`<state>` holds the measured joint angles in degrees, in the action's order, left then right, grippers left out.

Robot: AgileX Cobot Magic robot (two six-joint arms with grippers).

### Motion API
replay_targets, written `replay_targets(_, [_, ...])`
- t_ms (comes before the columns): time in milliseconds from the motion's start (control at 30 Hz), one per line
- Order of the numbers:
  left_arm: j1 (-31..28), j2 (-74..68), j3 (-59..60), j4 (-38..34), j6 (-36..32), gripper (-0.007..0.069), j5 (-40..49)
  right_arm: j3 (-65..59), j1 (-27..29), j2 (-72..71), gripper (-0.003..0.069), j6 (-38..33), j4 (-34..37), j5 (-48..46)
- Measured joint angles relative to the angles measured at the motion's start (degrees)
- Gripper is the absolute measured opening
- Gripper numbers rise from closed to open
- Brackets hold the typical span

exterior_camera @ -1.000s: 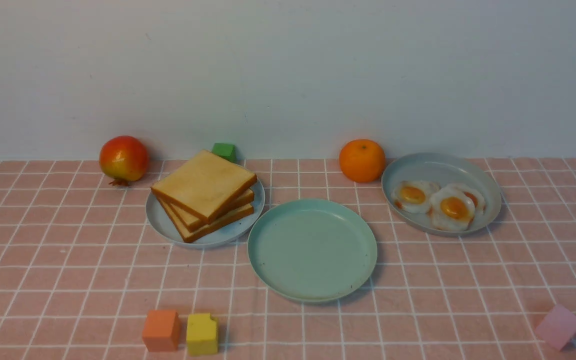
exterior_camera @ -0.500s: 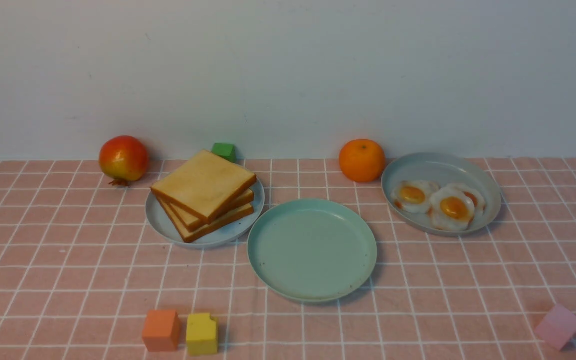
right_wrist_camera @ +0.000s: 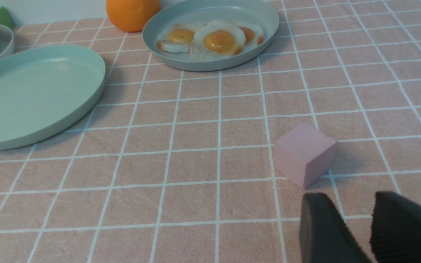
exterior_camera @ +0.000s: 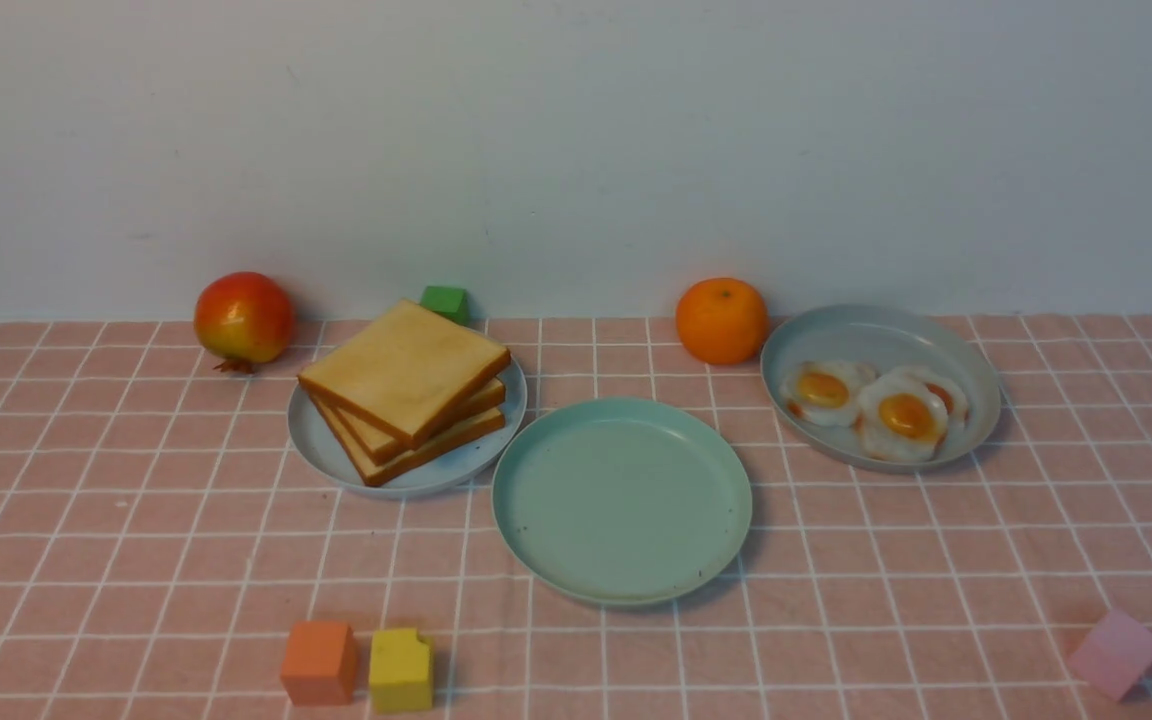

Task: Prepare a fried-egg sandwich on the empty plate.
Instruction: Use the left arm to grab a slice of bread

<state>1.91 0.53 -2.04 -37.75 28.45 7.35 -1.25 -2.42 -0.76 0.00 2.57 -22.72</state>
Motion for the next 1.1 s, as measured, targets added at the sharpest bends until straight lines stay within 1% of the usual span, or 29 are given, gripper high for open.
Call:
replay_targets(33, [0.0,0.0,-0.5,0.0,-0.4,0.0181,0.0,0.0,0.0,0.0,0.0239,0.0,0.0,0.0])
replay_targets(67, [0.0,-0.4,-3.1,0.7,-2.7,0.0144,2.9,0.0,0.0,0.0,0.0239,0.0,0.0,0.0])
replay_targets(100, [0.0,-2.3,-7.4,1.8,-7.0,0.0090,5.9,0.0,0.0,0.0,0.0239,0.0,0.0,0.0])
replay_targets(133, [0.0,-4.2,-10.0,2.5,-9.9,0.0058,8.6,0.0,0.0,0.0,0.0239,0.0,0.0,0.0])
replay_targets(167, [0.0,-7.8,-14.0,3.4,-14.4,0.0011,11.7,0.0,0.0,0.0,0.0239,0.0,0.0,0.0])
replay_targets(233, [0.1,-16.9,-21.9,4.4,-23.3,0.0013,21.8,0.0,0.0,0.0,0.0239,0.0,0.0,0.0])
replay_targets(267, [0.6,-20.6,-25.0,4.7,-26.6,0.0013,25.9,0.0,0.0,0.0,0.0239,0.0,0.0,0.0])
replay_targets(300, [0.9,-22.6,-26.7,5.1,-28.5,0.0013,27.4,0.0,0.0,0.0,0.0239,0.0,0.0,0.0])
replay_targets(333, [2.0,-25.1,-29.0,5.4,-30.2,0.0013,31.3,0.0,0.0,0.0,0.0239,0.0,0.0,0.0])
replay_targets(367, [2.8,-27.5,-31.1,5.8,-31.8,0.0013,33.3,0.0,0.0,0.0,0.0239,0.0,0.0,0.0])
replay_targets(400, [5.1,-30.7,-34.0,6.5,-33.1,0.0013,37.5,0.0,0.0,0.0,0.0239,0.0,0.0,0.0])
replay_targets(500, [9.5,-37.5,-39.8,8.4,-33.3,0.0013,43.3,0.0,0.0,0.0,0.0239,0.0,0.0,0.1])
replay_targets(533, [10.1,-38.5,-40.7,8.8,-33.3,0.0013,44.1,0.0,0.0,0.0,0.0239,0.0,0.1,0.2])
replay_targets(567, [12.5,-43.4,-44.4,10.5,-32.0,0.0013,47.0,-0.1,0.0,0.0,0.0239,0.6,1.4,1.0])
replay_targets(600, [13.1,-43.9,-44.8,10.7,-31.9,0.0013,47.6,-0.1,0.0,0.0,0.0239,1.0,2.1,1.1])
replay_targets(633, [15.2,-48.0,-47.6,12.5,-30.2,0.0013,49.6,-0.3,0.0,0.0,0.0239,3.3,6.2,3.3])
replay_targets(733, [19.1,-54.2,-50.7,15.1,-28.1,0.0013,49.9,-0.3,0.0,0.0,0.0239,7.8,14.5,9.9])
replay_targets(767, [20.5,-55.4,-51.1,15.6,-28.0,0.0013,49.5,-0.3,0.0,0.0,0.0239,8.8,16.7,12.6])
replay_targets(833, [25.5,-59.6,-52.4,17.4,-27.8,0.0013,47.3,-0.3,0.0,0.0,0.0239,10.4,21.5,17.3])
replay_targets(933, [31.0,-64.2,-54.8,20.3,-26.7,0.0013,45.4,-0.3,0.0,0.0,0.0239,11.6,26.3,22.7])
replay_targets(1000, [32.5,-66.9,-56.9,22.1,-25.8,0.0013,45.0,-0.3,0.0,0.0,0.0239,12.5,28.8,22.7])
replay_targets(1033, [33.0,-68.5,-58.2,23.4,-25.4,0.0013,44.9,0.3,0.0,0.0,0.0239,12.9,29.5,20.9])
replay_targets(1067, [33.3,-70.2,-59.7,25.0,-25.2,0.0013,44.7,1.7,-0.1,0.0,0.0237,13.0,29.9,17.5])
replay_targets(1100, [33.3,-72.3,-61.7,27.0,-25.0,0.0013,44.7,5.5,-0.4,0.6,0.0225,12.2,29.5,12.1])
